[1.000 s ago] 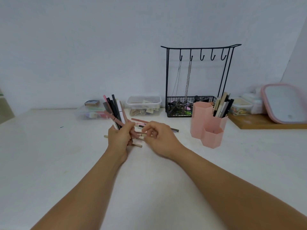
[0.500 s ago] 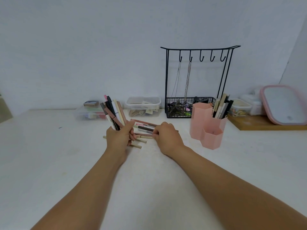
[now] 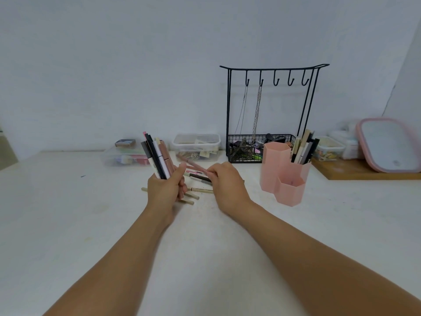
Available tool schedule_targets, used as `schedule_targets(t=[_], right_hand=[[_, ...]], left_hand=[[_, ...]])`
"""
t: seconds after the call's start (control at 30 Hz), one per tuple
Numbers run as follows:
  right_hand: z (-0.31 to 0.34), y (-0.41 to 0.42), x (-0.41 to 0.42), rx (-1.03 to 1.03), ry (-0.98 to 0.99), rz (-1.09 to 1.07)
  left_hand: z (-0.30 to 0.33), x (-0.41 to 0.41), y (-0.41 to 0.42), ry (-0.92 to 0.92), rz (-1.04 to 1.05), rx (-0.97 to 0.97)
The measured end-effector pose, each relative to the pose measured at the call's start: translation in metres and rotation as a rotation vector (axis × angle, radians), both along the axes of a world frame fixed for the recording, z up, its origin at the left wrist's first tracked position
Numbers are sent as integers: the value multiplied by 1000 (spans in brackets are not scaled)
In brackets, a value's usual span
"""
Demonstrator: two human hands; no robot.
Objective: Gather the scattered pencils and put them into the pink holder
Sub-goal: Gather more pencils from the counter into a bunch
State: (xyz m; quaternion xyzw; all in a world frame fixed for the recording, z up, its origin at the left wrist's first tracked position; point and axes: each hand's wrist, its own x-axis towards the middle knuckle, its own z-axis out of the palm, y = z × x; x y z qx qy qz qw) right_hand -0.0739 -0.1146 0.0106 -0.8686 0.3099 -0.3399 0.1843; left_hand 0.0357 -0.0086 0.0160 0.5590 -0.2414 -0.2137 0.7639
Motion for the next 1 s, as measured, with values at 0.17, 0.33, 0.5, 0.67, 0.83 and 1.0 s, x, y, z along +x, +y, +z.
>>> schedule_targets(t=[0.17,0.33,0.5,0.67,0.83,1.0], right_hand=[[6,32,-3,423,-354,308],[15,38,-8,273,-277,325],[25,32,-17,159,-107,284],[36,39,-30,737,-217,368],[54,35,-58,664,-199,280],[45,56,-55,756,-416,233]], left_hand=[[3,-9,0,-112,1,57],[5,-16,3,-166,21,41],[4,-23,3,-191,-51,50],[3,-23,5,-163,-100,52],[6,-43,2,-304,-118,94],[-5,-69,-2,-633,-336,111]])
